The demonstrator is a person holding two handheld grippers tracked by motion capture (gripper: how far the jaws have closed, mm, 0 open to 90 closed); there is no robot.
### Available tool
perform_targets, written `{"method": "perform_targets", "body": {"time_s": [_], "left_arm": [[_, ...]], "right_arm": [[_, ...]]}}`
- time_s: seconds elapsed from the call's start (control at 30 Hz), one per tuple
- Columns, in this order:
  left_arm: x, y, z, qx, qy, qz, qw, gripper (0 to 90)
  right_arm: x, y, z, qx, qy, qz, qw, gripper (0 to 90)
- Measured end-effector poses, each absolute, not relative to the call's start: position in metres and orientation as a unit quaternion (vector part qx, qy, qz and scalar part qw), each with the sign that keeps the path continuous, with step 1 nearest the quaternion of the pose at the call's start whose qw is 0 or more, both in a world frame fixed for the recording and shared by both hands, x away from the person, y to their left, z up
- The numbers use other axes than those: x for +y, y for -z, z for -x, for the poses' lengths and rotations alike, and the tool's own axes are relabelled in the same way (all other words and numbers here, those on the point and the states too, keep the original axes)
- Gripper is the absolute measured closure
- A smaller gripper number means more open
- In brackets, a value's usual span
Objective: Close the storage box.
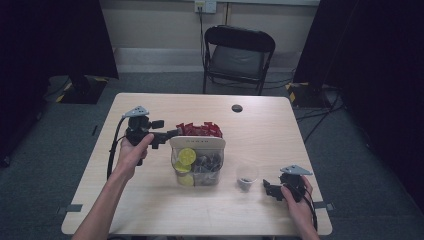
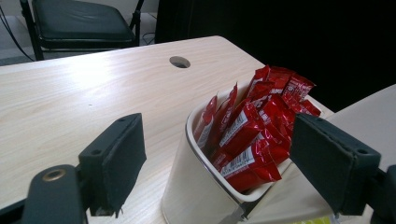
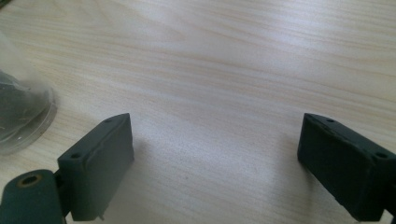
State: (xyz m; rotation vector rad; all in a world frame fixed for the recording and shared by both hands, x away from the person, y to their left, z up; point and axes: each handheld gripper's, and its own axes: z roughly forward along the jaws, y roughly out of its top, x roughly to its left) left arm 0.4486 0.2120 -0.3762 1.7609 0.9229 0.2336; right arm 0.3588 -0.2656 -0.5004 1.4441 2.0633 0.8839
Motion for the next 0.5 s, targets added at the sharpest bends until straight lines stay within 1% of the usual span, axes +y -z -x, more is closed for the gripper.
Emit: {"method": "perform_targets", "body": {"time_s": [0.5], "left_arm": [[0.2189, 0.3796, -0.4431, 0.396, -0.100, -0.741, 0.533, 17.7]], "right_arm": [[-0.2656, 0.5004, -0.3589, 0.751, -0.322, -0.526, 0.234, 10.3]]}}
